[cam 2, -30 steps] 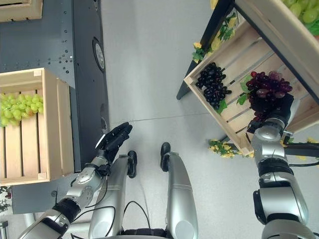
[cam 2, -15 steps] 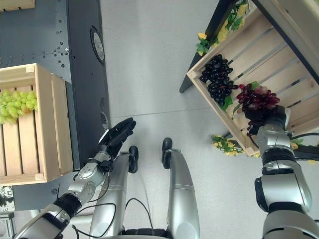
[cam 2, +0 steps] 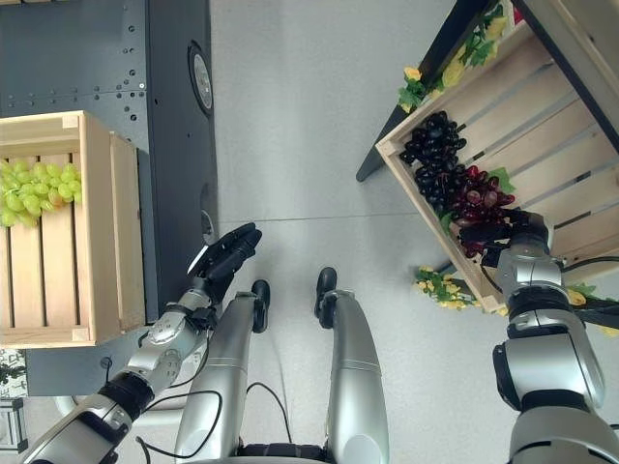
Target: Pick up the fruits from the basket on one side to the basket on the other side
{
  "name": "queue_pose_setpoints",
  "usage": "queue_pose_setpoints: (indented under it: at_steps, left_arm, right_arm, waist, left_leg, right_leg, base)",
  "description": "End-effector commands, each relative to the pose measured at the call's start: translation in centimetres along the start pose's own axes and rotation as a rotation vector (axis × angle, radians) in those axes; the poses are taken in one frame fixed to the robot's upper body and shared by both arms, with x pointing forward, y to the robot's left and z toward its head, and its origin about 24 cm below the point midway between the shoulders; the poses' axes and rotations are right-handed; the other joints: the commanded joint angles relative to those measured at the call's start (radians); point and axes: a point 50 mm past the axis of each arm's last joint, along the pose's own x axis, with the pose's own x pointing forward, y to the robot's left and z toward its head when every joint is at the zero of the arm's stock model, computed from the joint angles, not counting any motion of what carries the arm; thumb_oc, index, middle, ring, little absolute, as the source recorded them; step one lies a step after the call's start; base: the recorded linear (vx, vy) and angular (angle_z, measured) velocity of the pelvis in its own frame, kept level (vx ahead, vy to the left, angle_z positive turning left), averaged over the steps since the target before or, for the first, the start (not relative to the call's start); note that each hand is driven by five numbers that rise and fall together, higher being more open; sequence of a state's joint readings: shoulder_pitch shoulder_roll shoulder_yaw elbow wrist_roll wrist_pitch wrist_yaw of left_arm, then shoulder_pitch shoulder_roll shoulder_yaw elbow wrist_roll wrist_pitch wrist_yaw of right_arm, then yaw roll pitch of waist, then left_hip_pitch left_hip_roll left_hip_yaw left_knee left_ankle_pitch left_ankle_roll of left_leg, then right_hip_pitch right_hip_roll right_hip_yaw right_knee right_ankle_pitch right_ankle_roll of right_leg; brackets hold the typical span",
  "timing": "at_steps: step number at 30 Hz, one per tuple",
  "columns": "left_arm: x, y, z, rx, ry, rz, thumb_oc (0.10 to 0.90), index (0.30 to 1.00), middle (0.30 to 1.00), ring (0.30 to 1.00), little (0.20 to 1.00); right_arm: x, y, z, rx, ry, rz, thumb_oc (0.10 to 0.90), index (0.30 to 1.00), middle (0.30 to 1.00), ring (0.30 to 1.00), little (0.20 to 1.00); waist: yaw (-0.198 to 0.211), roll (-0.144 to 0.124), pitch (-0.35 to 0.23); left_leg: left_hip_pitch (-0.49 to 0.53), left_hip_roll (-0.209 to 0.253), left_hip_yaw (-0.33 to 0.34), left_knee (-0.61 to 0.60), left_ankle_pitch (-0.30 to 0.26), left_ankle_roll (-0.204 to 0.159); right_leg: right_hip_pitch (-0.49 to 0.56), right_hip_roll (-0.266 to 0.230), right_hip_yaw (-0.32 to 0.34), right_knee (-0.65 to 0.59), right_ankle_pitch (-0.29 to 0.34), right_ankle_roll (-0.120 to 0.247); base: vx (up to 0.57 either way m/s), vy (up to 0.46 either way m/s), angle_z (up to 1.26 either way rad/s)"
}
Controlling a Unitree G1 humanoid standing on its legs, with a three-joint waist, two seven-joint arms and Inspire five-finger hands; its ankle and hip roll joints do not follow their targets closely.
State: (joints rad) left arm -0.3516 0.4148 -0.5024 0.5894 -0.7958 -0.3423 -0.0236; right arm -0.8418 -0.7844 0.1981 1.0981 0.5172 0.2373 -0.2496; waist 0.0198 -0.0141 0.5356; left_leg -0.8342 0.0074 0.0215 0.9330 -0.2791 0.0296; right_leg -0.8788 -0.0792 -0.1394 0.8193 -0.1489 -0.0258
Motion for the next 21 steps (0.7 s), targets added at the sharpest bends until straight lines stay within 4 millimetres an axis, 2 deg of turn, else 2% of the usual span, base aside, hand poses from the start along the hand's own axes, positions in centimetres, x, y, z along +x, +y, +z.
queue_pose_setpoints:
  at_steps: [1, 7, 10, 14, 15, 21]
  left_arm:
    - [-0.6, -2.4, 2.1, -0.025, -0.180, -0.114, 0.800, 0.900, 0.900, 0.900, 0.900]
    - [-0.9, -2.6, 2.0, -0.018, -0.192, -0.126, 0.800, 0.900, 0.900, 0.900, 0.900]
    - [-1.2, -2.3, 2.0, -0.029, -0.202, -0.107, 0.800, 0.900, 0.900, 0.900, 0.900]
    - [-1.3, -2.3, 2.3, -0.032, -0.218, -0.090, 0.800, 0.900, 0.900, 0.900, 0.900]
    - [-1.3, -2.3, 2.4, -0.038, -0.232, -0.075, 0.800, 0.900, 0.900, 0.900, 0.900]
    - [-1.3, -2.3, 2.6, -0.059, -0.262, -0.043, 0.800, 0.900, 0.900, 0.900, 0.900]
  right_arm:
    - [-0.7, -5.7, 6.4, -0.048, -0.280, -0.186, 0.800, 0.900, 0.900, 0.900, 0.900]
    - [-1.3, -3.9, 6.4, -0.055, -0.384, -0.110, 0.800, 0.900, 0.900, 0.900, 0.900]
    - [-2.1, -2.3, 5.2, -0.075, -0.468, -0.099, 0.800, 0.900, 0.900, 0.900, 0.900]
    - [-3.3, -1.1, 4.1, -0.111, -0.543, -0.129, 0.800, 0.900, 0.900, 0.900, 0.900]
    - [-4.2, -0.3, 3.4, -0.151, -0.593, -0.155, 0.800, 0.900, 0.900, 0.900, 0.900]
    - [-5.6, 0.9, 2.1, -0.200, -0.656, -0.196, 0.800, 0.900, 0.900, 0.900, 0.900]
  waist:
    - [0.000, 0.017, -0.016]
    - [-0.008, 0.007, -0.016]
    - [-0.021, -0.001, -0.016]
    - [-0.036, -0.006, -0.016]
    - [-0.047, -0.009, -0.016]
    - [-0.072, -0.013, -0.016]
  left_leg:
    - [0.087, -0.039, 0.099, -0.075, -0.020, 0.053]
    - [0.127, -0.033, 0.103, -0.090, -0.023, 0.054]
    - [0.145, -0.029, 0.108, -0.093, -0.024, 0.056]
    - [0.151, -0.025, 0.115, -0.097, -0.023, 0.058]
    - [0.160, -0.023, 0.118, -0.109, -0.022, 0.058]
    - [0.181, -0.015, 0.135, -0.134, -0.021, 0.064]
  right_leg:
    - [0.128, 0.039, -0.024, 0.027, -0.061, -0.031]
    - [0.165, 0.040, -0.020, 0.015, -0.069, -0.034]
    - [0.182, 0.040, -0.018, 0.015, -0.074, -0.034]
    - [0.186, 0.041, -0.015, 0.012, -0.073, -0.032]
    - [0.193, 0.040, -0.015, 0.004, -0.072, -0.028]
    - [0.208, 0.042, -0.007, -0.012, -0.077, -0.022]
  base:
    - [0.00, 0.000, 0.00]
    - [0.03, 0.022, -0.01]
    - [0.05, 0.023, 0.00]
    - [0.02, 0.037, 0.00]
    - [0.03, 0.050, 0.02]
    - [0.03, 0.043, -0.03]
